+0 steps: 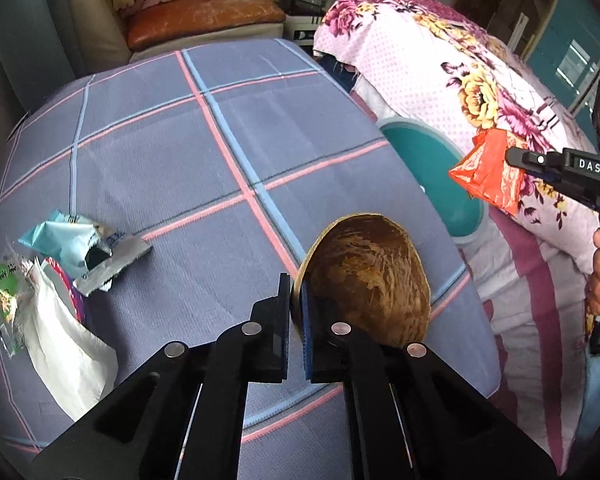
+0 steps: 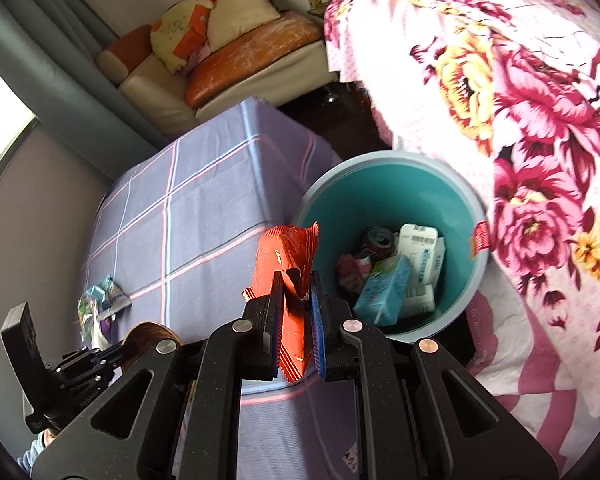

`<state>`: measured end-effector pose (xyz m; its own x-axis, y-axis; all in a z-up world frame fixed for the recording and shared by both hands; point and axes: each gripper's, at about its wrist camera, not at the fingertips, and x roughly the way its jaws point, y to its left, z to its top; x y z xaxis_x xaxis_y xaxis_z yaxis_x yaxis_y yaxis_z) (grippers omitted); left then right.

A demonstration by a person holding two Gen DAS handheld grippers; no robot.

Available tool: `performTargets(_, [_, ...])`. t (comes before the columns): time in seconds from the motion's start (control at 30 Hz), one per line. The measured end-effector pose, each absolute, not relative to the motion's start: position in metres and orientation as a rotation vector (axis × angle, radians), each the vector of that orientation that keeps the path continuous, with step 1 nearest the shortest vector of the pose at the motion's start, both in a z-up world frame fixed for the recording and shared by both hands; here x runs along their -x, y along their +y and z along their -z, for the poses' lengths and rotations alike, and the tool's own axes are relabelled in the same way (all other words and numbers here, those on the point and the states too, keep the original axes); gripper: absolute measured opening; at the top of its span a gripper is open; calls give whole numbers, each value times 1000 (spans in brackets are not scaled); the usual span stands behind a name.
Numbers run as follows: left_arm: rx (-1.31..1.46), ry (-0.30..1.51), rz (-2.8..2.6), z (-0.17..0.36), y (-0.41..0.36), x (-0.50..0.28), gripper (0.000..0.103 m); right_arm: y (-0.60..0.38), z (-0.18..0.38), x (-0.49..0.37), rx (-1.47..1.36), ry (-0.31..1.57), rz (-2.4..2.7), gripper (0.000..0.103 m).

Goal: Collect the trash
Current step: 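Carry shell and orange wrapper over the wastebasket and open both grippers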

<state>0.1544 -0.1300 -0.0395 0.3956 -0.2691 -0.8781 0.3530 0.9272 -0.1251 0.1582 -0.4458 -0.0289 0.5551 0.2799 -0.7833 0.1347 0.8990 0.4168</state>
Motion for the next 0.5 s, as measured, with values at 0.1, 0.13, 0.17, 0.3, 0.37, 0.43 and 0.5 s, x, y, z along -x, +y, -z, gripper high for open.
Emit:
performTargets(0.1, [-80, 1078, 416, 31, -148, -171, 5, -462, 29, -161, -474, 976, -56, 12])
performTargets(0.13, [-87, 1067, 424, 28, -156, -175, 5, -468, 29, -162, -480, 972, -44, 12])
performTargets(0.17, [-93, 1055, 436, 25, -165, -180, 5, -473, 29, -162, -487, 969, -30, 12])
performTargets(0.3, [-128, 1011, 504, 15, -211, -200, 5, -491, 28, -162, -498, 956, 21, 12])
performTargets(0.37, [-149, 1001, 540, 15, -237, -210, 5, -499, 26, -162, -491, 950, 52, 12])
performTargets(0.43, [-163, 1000, 566, 18, -256, -217, 5, -506, 25, -162, -485, 950, 77, 12])
performTargets(0.5, [-167, 1012, 586, 25, -272, -223, 6, -512, 25, -163, -478, 956, 93, 12])
